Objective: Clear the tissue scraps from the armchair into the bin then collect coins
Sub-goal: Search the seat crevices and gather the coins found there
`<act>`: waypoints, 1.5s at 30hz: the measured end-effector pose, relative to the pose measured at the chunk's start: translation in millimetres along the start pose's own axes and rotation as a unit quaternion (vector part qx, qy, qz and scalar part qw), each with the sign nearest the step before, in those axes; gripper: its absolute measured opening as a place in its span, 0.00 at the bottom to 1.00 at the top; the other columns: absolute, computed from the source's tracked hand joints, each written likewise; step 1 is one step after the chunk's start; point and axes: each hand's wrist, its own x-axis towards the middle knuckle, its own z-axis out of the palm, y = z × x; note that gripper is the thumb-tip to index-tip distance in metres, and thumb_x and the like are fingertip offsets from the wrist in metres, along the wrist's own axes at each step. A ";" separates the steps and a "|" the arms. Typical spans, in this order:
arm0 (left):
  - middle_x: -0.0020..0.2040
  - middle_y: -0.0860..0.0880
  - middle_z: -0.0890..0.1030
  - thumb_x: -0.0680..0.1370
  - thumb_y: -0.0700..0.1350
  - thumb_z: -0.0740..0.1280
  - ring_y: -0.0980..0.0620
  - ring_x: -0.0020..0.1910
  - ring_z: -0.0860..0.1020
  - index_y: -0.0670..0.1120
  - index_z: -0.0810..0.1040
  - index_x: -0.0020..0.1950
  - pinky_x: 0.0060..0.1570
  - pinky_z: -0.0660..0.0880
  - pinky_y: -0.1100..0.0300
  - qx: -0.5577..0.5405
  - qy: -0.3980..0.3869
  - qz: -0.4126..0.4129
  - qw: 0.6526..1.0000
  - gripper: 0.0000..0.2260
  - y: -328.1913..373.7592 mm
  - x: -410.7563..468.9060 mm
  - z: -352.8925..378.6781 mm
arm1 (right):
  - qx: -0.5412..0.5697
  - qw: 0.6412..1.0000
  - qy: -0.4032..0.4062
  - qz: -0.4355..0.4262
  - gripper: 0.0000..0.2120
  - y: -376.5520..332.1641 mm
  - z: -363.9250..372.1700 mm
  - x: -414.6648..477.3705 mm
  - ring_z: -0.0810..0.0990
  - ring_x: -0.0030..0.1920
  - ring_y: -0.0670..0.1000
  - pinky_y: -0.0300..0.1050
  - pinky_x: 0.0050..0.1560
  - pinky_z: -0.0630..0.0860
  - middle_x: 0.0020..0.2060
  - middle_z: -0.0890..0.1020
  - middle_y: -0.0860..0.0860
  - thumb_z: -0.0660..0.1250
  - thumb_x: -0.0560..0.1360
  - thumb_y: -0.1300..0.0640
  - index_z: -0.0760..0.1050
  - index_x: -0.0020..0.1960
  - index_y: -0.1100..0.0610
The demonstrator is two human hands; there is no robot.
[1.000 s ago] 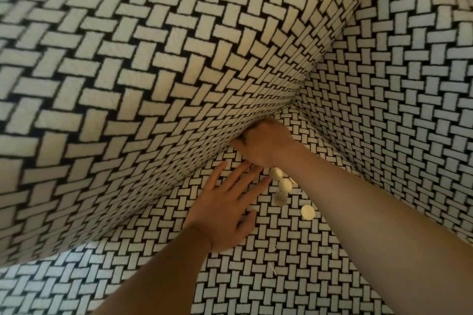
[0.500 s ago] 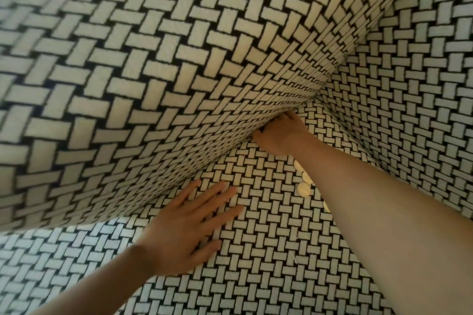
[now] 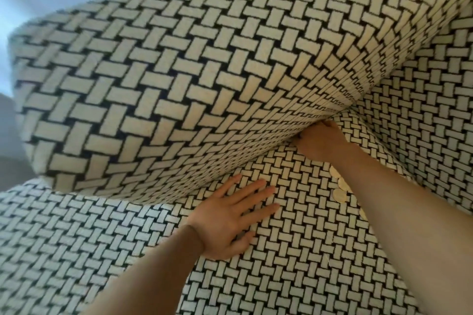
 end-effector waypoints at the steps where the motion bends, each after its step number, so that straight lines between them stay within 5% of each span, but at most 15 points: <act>1: 0.77 0.49 0.55 0.76 0.55 0.57 0.49 0.76 0.51 0.52 0.56 0.76 0.72 0.50 0.44 -0.002 0.002 0.001 1.000 0.29 -0.4 -0.1 0.7 | -0.011 1.000 0.000 -0.003 0.26 -0.8 0.0 -0.8 0.54 0.75 0.55 0.52 0.74 0.47 0.76 0.58 0.53 0.45 0.81 0.46 0.57 0.76 0.55; 8: 0.77 0.49 0.54 0.76 0.54 0.56 0.49 0.77 0.50 0.52 0.56 0.77 0.73 0.48 0.45 -0.013 0.000 -0.002 1.000 0.28 -0.8 1.0 1.6 | -0.006 0.996 0.078 -0.031 0.21 -3.8 5.8 -14.4 0.72 0.63 0.57 0.48 0.65 0.64 0.62 0.77 0.56 0.47 0.82 0.52 0.73 0.64 0.58; 15: 0.77 0.49 0.55 0.76 0.54 0.55 0.49 0.76 0.51 0.52 0.57 0.76 0.73 0.47 0.46 -0.010 0.004 -0.003 1.000 0.28 -0.7 1.1 2.0 | 0.082 0.971 0.196 -0.105 0.15 -19.3 16.5 -51.8 0.77 0.59 0.56 0.45 0.54 0.73 0.61 0.78 0.53 0.57 0.80 0.59 0.77 0.61 0.54; 20: 0.77 0.49 0.56 0.77 0.54 0.55 0.50 0.76 0.51 0.52 0.57 0.76 0.73 0.48 0.45 -0.007 0.002 -0.011 1.000 0.27 0.9 0.9 1.4 | 0.047 0.983 0.155 -0.091 0.23 -44.9 26.2 -58.8 0.63 0.72 0.53 0.48 0.73 0.54 0.70 0.69 0.53 0.51 0.81 0.48 0.65 0.71 0.57; 25: 0.77 0.49 0.57 0.76 0.53 0.56 0.50 0.76 0.53 0.52 0.59 0.76 0.72 0.51 0.44 -0.023 0.012 -0.009 1.000 0.27 1.1 1.3 -0.7 | -0.009 0.994 0.111 -0.023 0.29 -54.9 25.9 -55.3 0.50 0.76 0.52 0.51 0.75 0.39 0.75 0.59 0.52 0.41 0.81 0.42 0.54 0.76 0.57; 36: 0.76 0.49 0.59 0.75 0.52 0.58 0.49 0.76 0.55 0.51 0.60 0.75 0.71 0.55 0.43 -0.028 0.033 -0.005 0.999 0.28 1.9 0.6 0.1 | -0.018 0.998 0.031 -0.049 0.37 -42.7 2.4 -32.8 0.52 0.75 0.54 0.48 0.74 0.47 0.75 0.59 0.53 0.42 0.77 0.34 0.55 0.77 0.56; 45: 0.76 0.48 0.59 0.75 0.52 0.59 0.49 0.76 0.54 0.51 0.61 0.75 0.72 0.53 0.43 -0.028 0.035 -0.002 0.999 0.28 1.8 0.6 0.6 | 0.022 0.995 0.025 -0.096 0.33 -27.8 6.4 -21.6 0.52 0.76 0.52 0.48 0.74 0.43 0.76 0.58 0.52 0.45 0.78 0.36 0.56 0.76 0.55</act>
